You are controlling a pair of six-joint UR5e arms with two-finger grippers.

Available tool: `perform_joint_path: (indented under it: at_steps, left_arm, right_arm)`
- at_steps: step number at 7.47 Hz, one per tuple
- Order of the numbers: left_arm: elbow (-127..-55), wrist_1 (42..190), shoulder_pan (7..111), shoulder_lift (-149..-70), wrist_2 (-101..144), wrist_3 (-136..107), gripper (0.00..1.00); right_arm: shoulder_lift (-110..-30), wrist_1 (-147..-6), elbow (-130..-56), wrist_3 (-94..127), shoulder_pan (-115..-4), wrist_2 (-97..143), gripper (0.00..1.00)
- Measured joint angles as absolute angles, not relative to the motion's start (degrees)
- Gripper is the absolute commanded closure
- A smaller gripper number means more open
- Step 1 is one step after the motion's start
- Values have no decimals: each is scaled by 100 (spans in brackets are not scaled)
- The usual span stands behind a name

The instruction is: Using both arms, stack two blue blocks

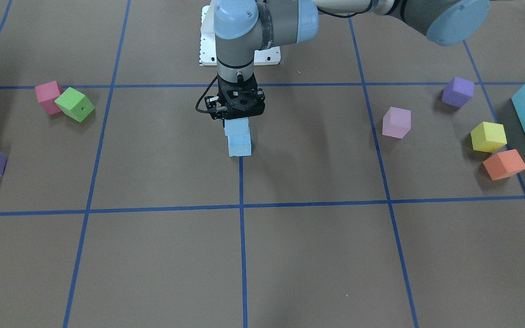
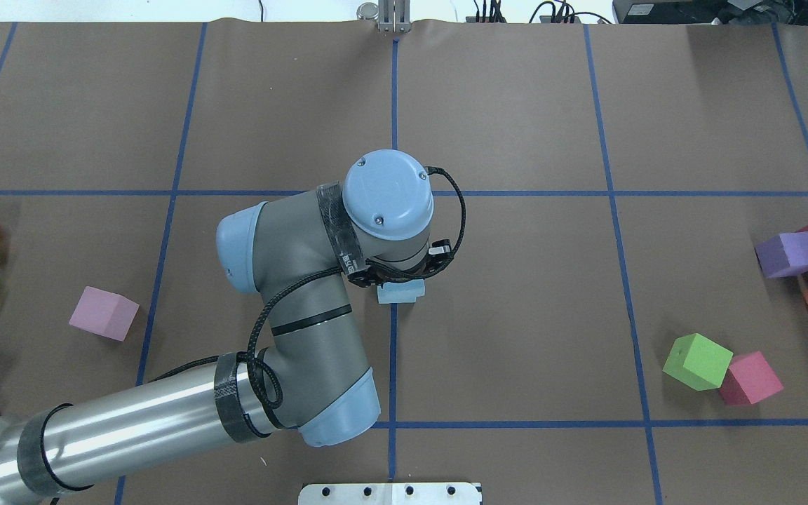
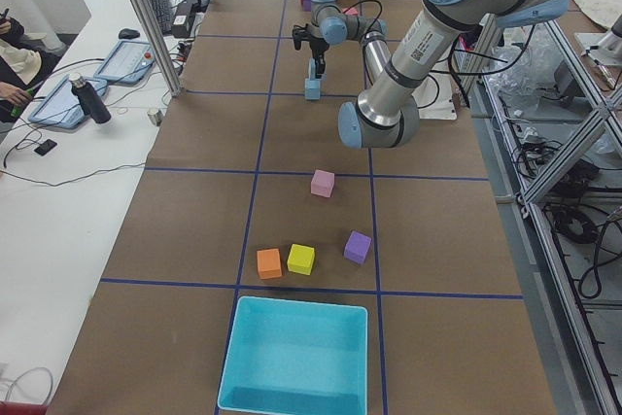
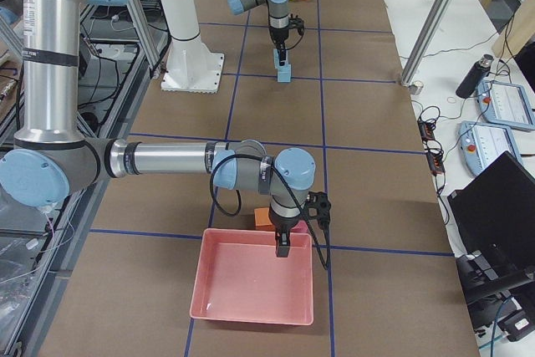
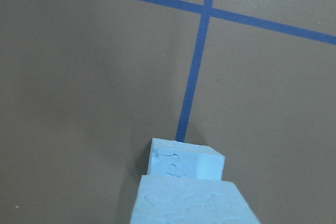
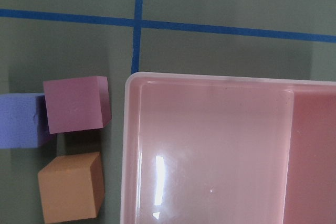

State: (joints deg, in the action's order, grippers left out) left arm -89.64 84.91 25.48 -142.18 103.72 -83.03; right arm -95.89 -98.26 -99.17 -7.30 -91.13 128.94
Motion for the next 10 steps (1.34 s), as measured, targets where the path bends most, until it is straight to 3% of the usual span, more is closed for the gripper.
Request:
perform_joint_path:
  at_steps: [10]
  left_arm:
    - [-8585,8869,2647,-14194,10373,-7913,87]
  right_arm:
    - [-9589,-9826,-9895,-738,-9109,12894,0]
